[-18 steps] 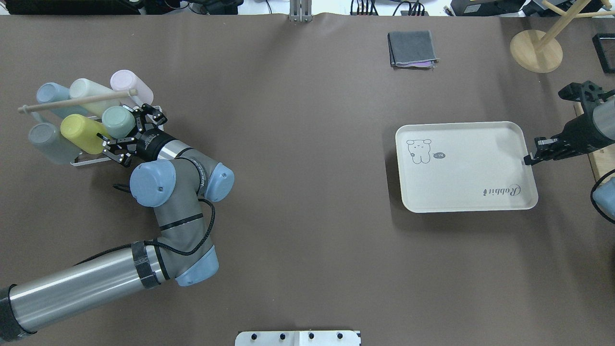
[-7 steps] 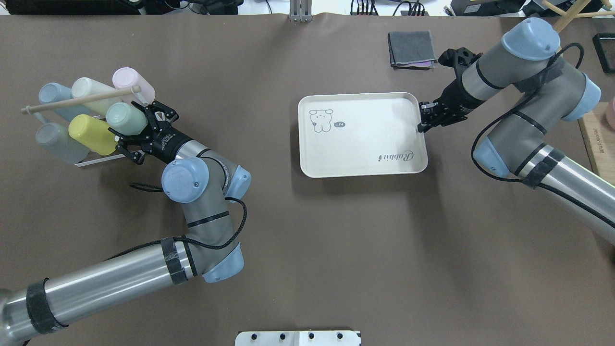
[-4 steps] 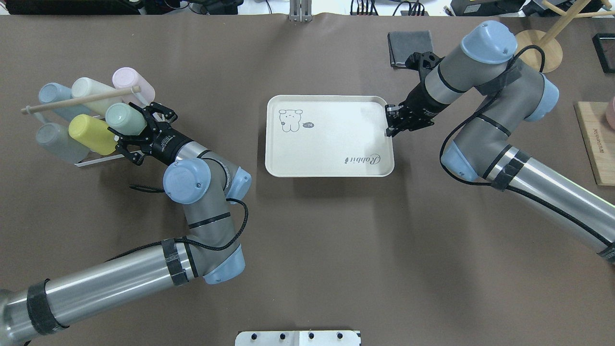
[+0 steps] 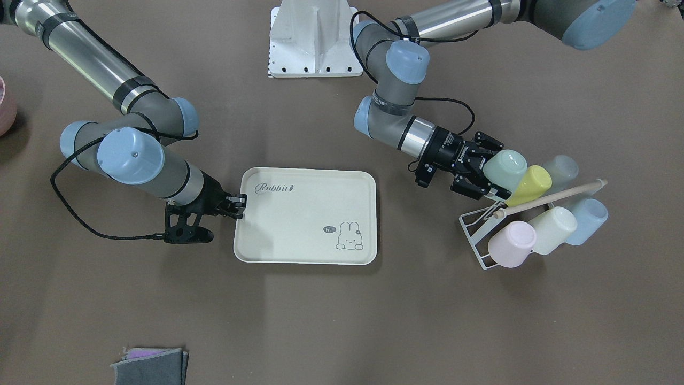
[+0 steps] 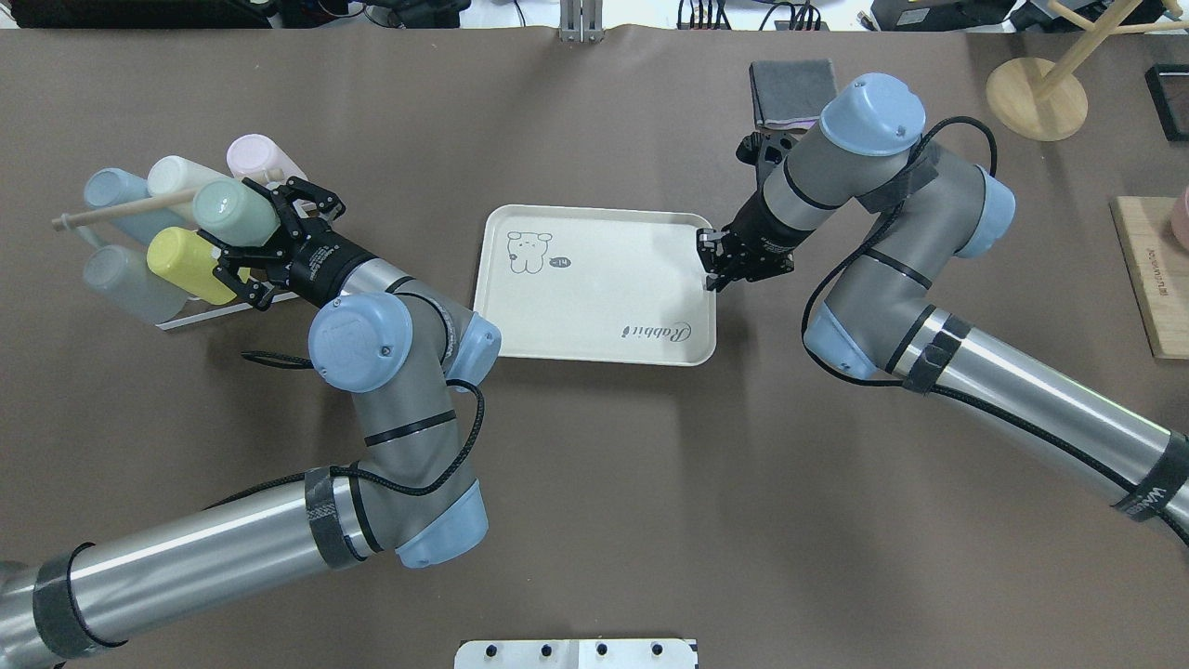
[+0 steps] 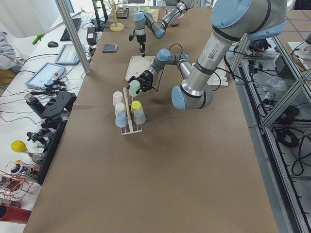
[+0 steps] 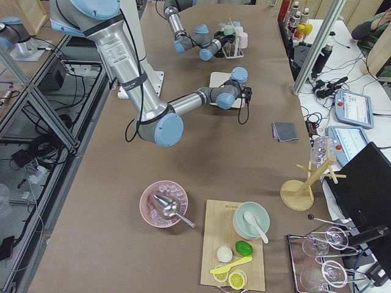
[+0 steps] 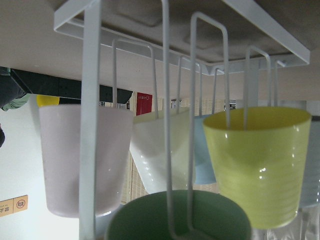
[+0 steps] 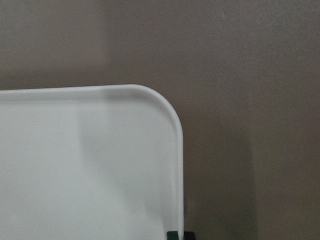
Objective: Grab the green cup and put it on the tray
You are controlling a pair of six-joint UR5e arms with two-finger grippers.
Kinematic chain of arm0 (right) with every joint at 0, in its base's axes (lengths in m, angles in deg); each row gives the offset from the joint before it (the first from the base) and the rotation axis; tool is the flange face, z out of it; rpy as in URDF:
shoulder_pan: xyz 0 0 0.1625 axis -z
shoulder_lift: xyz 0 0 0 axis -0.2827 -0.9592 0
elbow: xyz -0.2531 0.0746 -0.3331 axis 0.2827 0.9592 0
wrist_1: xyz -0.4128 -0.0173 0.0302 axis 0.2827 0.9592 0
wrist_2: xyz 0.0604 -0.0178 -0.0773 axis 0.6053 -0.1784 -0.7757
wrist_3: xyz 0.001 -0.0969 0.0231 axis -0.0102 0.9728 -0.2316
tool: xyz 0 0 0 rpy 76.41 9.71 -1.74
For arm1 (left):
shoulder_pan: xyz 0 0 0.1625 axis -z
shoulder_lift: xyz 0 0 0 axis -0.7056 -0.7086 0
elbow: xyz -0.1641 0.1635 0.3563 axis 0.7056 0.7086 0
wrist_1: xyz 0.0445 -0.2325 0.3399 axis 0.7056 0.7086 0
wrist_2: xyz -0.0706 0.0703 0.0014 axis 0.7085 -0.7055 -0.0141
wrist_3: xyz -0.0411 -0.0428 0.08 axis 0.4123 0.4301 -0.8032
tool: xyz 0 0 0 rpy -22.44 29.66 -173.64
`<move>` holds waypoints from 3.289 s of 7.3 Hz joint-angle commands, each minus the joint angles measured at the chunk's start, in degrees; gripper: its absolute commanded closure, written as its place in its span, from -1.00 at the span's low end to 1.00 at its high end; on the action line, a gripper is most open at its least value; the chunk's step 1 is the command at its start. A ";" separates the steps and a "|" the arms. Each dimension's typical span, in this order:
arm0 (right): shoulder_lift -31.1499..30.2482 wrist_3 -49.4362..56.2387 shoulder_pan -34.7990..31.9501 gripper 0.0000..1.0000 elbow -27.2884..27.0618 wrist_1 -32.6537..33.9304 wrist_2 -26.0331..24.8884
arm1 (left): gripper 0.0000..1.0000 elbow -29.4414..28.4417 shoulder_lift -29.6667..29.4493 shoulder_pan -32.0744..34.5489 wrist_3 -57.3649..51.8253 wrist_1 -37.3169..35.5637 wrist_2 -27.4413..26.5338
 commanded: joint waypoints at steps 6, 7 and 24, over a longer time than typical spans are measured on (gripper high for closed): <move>1.80 -1.12 0.92 1.00 0.19 0.61 -1.56 | 0.76 13.71 -1.04 3.89 16.43 10.08 20.56; 1.80 -0.94 1.18 -0.96 0.45 0.44 -2.86 | 0.76 14.06 -1.39 4.51 22.76 15.60 25.64; -40.04 68.05 -43.54 -1.00 -28.31 34.28 -1.67 | 0.88 -15.18 -0.06 -2.59 65.52 131.59 15.54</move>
